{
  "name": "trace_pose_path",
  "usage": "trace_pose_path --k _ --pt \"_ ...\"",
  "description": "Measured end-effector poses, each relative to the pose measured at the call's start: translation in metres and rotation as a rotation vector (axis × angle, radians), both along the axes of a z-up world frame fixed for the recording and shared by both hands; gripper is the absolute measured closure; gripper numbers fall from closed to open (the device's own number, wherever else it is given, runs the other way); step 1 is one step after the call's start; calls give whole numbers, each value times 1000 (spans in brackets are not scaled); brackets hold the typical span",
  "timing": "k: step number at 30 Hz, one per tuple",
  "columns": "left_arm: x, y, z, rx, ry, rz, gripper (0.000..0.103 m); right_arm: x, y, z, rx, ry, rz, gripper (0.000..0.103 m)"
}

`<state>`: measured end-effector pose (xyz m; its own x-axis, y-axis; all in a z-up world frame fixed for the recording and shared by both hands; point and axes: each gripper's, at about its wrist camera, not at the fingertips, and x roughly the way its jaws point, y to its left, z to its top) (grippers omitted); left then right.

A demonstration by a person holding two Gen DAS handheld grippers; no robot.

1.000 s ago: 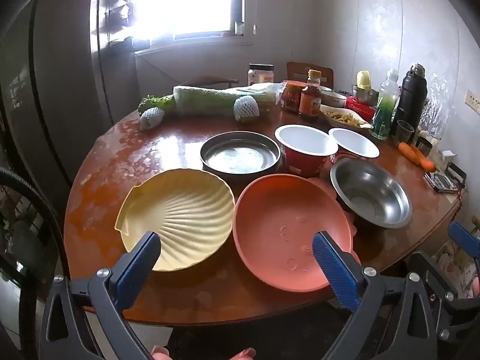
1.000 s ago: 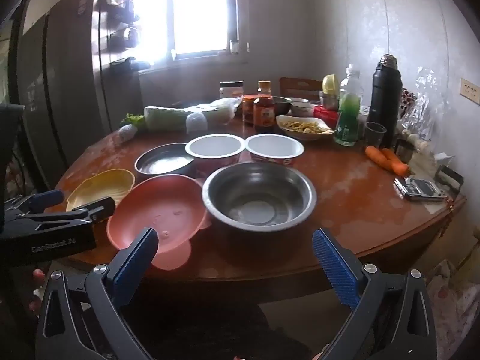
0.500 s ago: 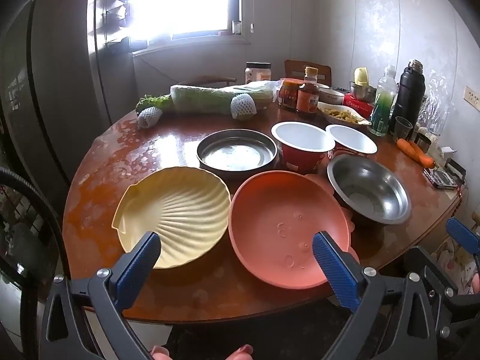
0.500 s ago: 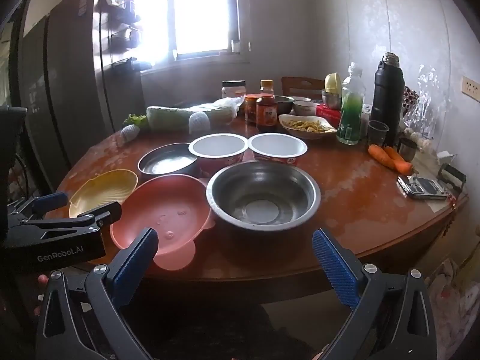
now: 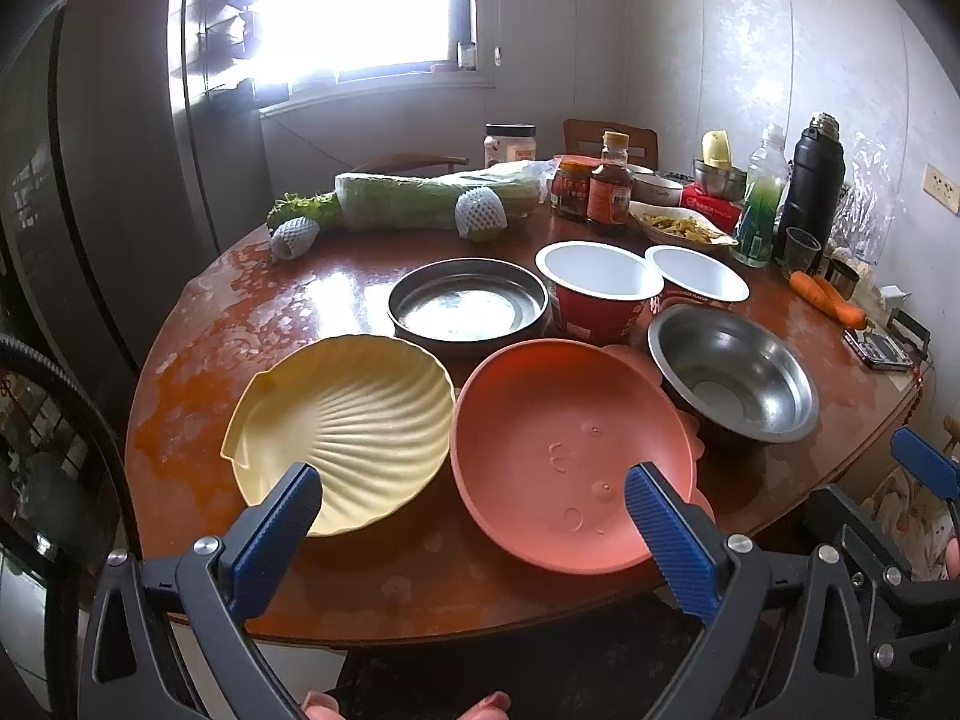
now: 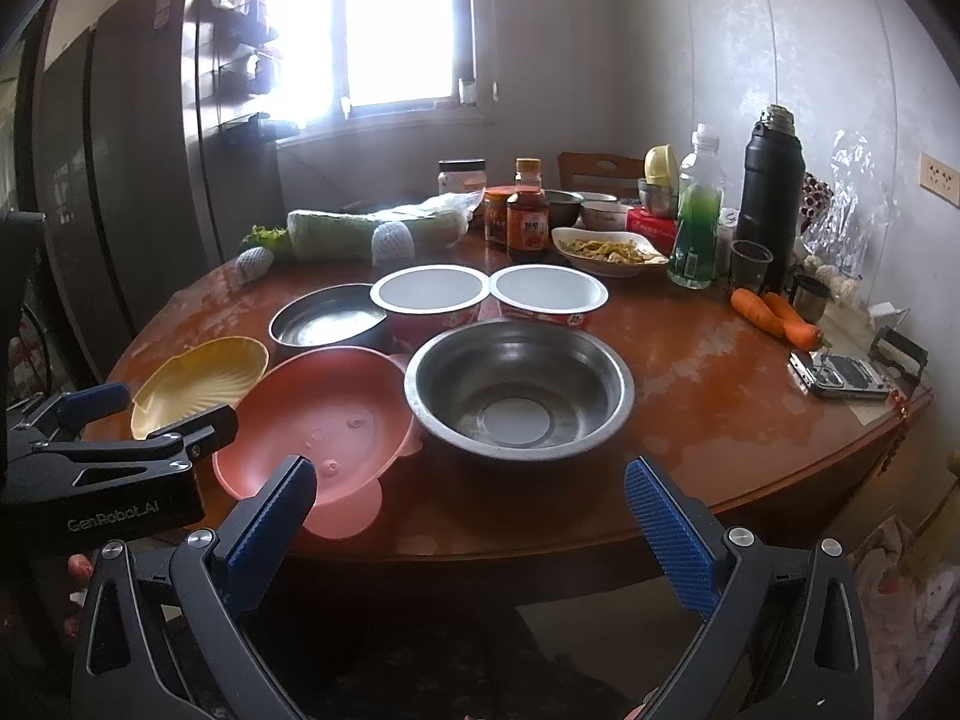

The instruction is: Organize plates and bowls

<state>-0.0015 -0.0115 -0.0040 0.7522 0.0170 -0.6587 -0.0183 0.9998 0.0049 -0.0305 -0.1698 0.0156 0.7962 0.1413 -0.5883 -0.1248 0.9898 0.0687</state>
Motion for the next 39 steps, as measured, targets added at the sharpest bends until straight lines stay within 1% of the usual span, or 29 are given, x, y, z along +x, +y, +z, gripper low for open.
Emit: trace_pose_path --k 14,39 --pt "0 0 1 4 -2 -1 1 1 0 -3 -3 14 13 0" --pt "-2 -1 2 12 -10 -12 1 1 2 -2 -4 11 23 0"
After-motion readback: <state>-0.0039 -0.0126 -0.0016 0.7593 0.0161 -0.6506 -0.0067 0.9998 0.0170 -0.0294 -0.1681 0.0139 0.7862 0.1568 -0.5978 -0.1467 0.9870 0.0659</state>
